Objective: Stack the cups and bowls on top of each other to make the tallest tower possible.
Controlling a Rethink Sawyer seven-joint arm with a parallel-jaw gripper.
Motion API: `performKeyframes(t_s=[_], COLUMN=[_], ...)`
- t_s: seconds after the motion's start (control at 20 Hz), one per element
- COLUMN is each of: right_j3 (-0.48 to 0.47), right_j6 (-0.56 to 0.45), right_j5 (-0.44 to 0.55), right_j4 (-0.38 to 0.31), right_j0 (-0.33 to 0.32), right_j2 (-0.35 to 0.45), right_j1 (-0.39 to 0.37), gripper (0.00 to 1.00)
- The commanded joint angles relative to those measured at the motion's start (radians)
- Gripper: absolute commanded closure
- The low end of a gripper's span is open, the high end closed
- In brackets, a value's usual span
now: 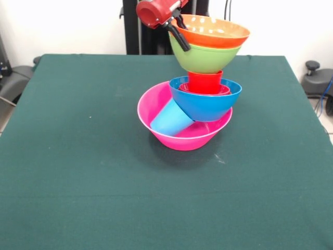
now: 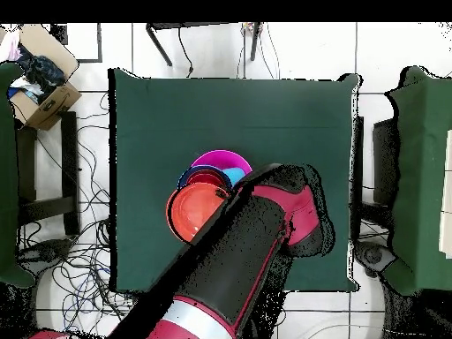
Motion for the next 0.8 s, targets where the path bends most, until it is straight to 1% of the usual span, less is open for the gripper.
performKeyframes(t_s=[0.05,0.35,0.55,0.8], right_j3=[-0.079,-0.087,-0.085,-0.085], right_j6=[0.01,0.024,0.006,0.012], right_j5=[0.15,0.136,0.13,0.127], right_j4=[-0.02,-0.011,-0.006,-0.001], right_j0=[0.018,0.021,0.021,0.023], right_j2=[0.062,0.052,0.049,0.049], right_j1=[0.05,0.06,0.054,0.055], gripper=[1.0,1.0,1.0,1.0])
